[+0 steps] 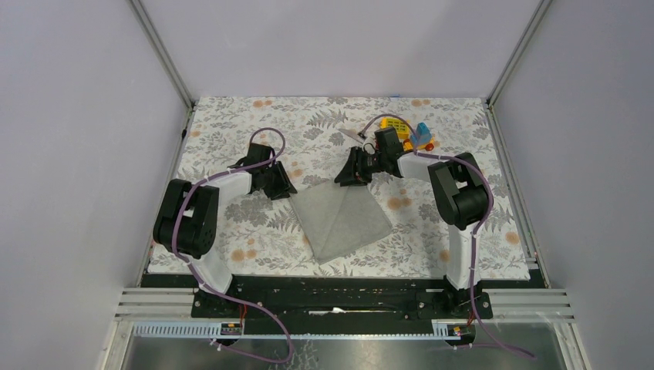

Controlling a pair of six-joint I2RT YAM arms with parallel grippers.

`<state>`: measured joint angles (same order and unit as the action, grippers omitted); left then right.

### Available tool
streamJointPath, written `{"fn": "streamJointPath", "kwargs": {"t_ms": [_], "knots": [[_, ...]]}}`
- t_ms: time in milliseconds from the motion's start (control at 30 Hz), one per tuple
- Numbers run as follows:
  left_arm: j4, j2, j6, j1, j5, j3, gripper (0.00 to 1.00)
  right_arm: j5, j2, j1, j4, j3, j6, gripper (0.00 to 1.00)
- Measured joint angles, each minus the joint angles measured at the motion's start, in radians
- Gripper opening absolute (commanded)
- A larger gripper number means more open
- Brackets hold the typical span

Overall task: Fold the napkin into a case and place the utensils inside
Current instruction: Smooth out the upper triangle-folded napkin at the center of the board.

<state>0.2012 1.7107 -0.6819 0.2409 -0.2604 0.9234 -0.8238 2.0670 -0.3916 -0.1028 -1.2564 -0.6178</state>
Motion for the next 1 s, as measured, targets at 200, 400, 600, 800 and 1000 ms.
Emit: {"fn": "streamJointPath", "kwargs": {"t_ms": [200, 400, 600, 800, 1000], "knots": [[-0.006, 0.002, 0.006, -0.001, 0.005, 0.0, 0.34, 0.0, 0.0, -0.007, -0.008, 0.008, 0.0, 0.43], [-0.01, 0.001, 0.013, -0.001, 0.008, 0.0, 0.25, 0.0, 0.0, -0.016, -0.013, 0.008, 0.0, 0.43], [-0.011, -0.027, 0.02, -0.001, 0.016, -0.01, 0.22, 0.0, 0.0, -0.026, -0.014, 0.008, -0.001, 0.43], [-0.015, -0.029, 0.023, -0.001, 0.015, -0.01, 0.27, 0.0, 0.0, -0.04, -0.015, 0.008, -0.005, 0.43], [-0.014, -0.029, 0.023, -0.001, 0.016, -0.01, 0.22, 0.003, 0.0, -0.045, -0.015, 0.008, -0.008, 0.43]]}}
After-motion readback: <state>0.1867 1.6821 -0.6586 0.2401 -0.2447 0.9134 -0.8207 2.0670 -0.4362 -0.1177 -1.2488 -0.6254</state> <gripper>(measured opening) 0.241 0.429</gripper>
